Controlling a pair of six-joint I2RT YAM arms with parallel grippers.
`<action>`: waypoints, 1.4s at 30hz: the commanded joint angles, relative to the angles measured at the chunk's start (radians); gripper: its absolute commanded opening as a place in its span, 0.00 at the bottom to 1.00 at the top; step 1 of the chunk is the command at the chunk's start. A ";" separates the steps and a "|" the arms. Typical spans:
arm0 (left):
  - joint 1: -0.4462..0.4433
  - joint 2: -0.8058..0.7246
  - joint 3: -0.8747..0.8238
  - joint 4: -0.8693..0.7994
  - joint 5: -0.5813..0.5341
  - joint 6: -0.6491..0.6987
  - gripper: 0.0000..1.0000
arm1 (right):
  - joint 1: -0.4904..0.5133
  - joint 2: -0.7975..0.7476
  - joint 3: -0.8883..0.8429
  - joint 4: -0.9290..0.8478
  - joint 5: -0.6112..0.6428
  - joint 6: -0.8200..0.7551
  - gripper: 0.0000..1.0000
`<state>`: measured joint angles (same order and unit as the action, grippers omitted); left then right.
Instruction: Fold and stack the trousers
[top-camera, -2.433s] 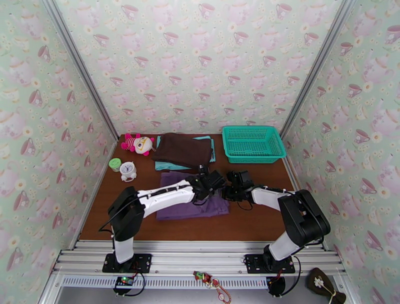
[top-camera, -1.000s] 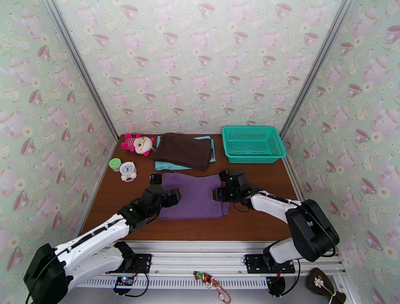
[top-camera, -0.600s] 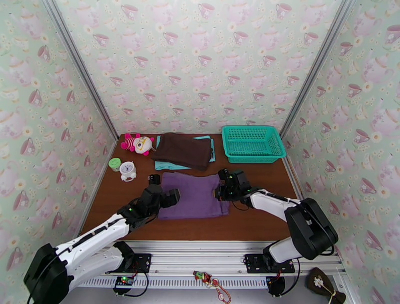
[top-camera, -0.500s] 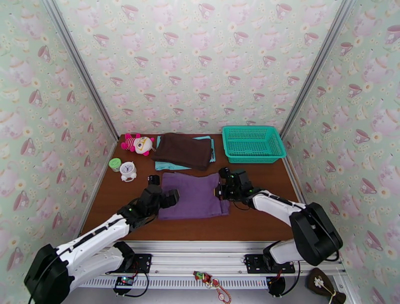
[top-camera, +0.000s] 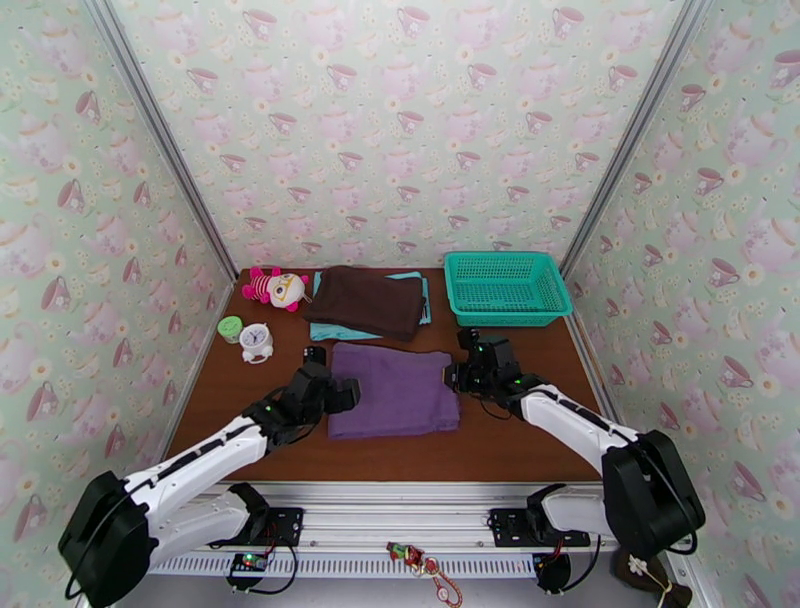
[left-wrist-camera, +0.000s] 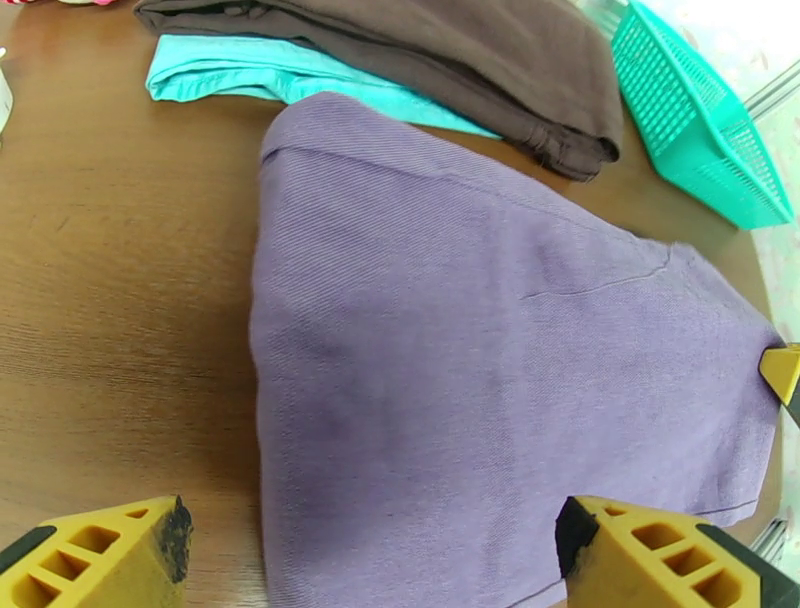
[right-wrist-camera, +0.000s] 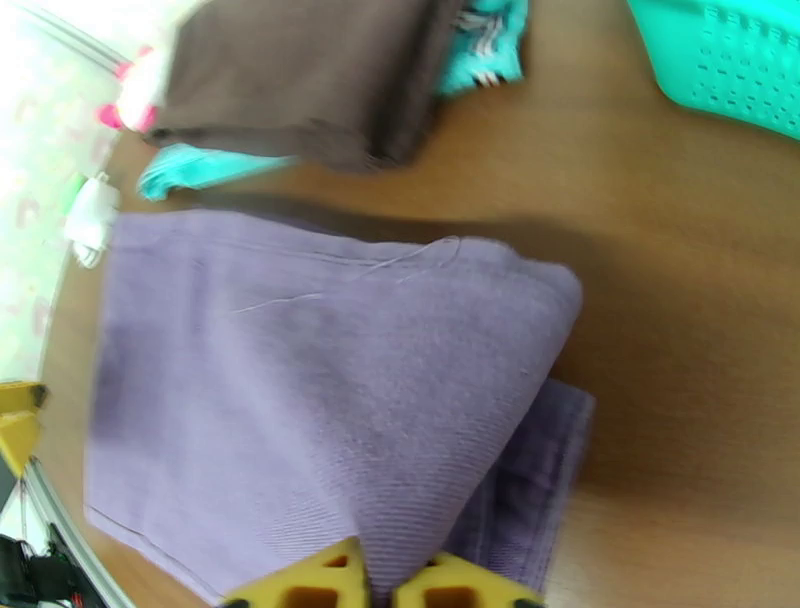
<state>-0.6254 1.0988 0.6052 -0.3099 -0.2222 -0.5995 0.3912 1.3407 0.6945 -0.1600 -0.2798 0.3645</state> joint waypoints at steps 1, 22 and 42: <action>0.040 -0.009 0.088 -0.052 0.006 -0.020 1.00 | 0.000 -0.002 -0.008 0.006 0.007 -0.009 0.44; 0.282 0.024 -0.010 0.053 0.247 0.201 0.99 | 0.036 0.033 -0.062 0.271 -0.242 0.027 0.69; -0.015 0.347 0.142 0.095 0.276 0.088 0.52 | -0.026 0.107 0.036 0.100 -0.041 0.075 0.79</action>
<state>-0.6178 1.4029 0.7296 -0.1818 0.0952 -0.4625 0.3893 1.3506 0.7189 -0.0193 -0.2855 0.4004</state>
